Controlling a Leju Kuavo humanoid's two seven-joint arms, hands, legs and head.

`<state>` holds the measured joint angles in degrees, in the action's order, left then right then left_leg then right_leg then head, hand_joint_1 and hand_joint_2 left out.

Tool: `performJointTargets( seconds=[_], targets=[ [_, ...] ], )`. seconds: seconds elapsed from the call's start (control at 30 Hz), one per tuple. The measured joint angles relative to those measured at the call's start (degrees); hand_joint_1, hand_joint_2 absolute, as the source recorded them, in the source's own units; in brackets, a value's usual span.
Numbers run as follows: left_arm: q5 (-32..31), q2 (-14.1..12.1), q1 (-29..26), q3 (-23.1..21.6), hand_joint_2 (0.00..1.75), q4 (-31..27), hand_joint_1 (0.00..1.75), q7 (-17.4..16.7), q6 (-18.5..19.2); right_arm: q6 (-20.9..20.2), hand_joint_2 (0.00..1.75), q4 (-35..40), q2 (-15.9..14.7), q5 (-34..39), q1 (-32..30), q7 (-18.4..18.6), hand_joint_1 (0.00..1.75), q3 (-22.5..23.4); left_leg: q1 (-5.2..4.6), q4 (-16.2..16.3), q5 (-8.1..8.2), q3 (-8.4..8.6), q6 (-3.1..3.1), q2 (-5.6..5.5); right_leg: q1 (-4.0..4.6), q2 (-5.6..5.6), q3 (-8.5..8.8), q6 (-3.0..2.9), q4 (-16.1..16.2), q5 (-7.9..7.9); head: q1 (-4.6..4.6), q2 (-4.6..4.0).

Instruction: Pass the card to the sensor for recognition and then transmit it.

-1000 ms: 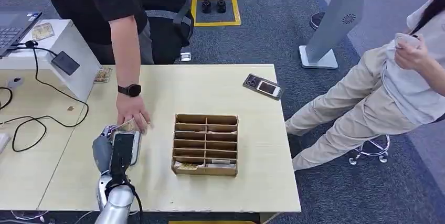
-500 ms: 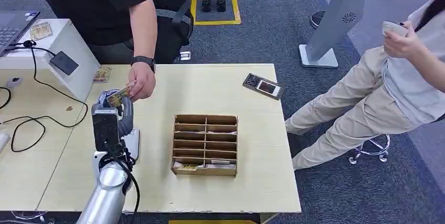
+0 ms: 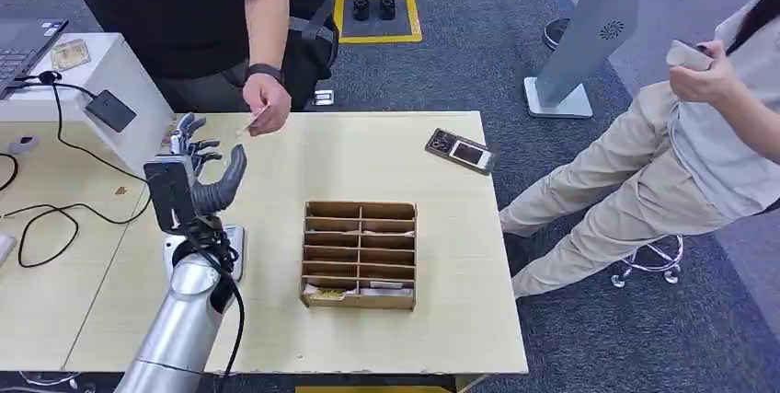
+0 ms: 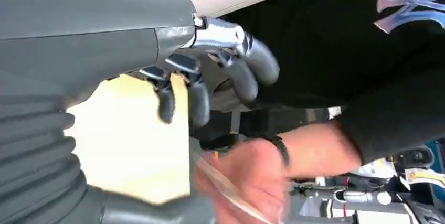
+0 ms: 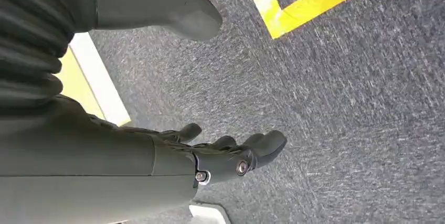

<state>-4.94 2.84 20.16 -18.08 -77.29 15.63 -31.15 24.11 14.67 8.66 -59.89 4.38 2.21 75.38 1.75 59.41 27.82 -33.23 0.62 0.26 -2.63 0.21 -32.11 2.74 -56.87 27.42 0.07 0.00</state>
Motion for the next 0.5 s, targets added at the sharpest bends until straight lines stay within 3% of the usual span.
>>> performJointTargets(
  seconds=[0.27, 0.5],
  targets=[
    [2.7, 0.0, -0.2, -0.4, 1.75, 0.6, 0.0, 2.2, 0.1, 0.2, 1.75, 0.0, 0.0, 0.3, 0.0, 0.0, 0.0, 0.0, 0.0, 0.0, 0.0, -0.08, 0.0, 0.0, 0.0, 0.0, -0.04, 0.0, 0.0, 0.0, 0.02, -0.02],
    [7.0, -0.2, -2.2, -1.3, 1.75, -2.1, 0.0, 3.6, 2.0, 0.3, 1.75, 0.0, 0.0, 0.6, -0.1, 0.0, 0.0, 0.0, 0.0, 0.0, 0.0, -0.09, 0.0, -0.01, 0.0, -0.01, -0.05, 0.0, 0.0, 0.0, 0.0, 0.0]
  ],
)
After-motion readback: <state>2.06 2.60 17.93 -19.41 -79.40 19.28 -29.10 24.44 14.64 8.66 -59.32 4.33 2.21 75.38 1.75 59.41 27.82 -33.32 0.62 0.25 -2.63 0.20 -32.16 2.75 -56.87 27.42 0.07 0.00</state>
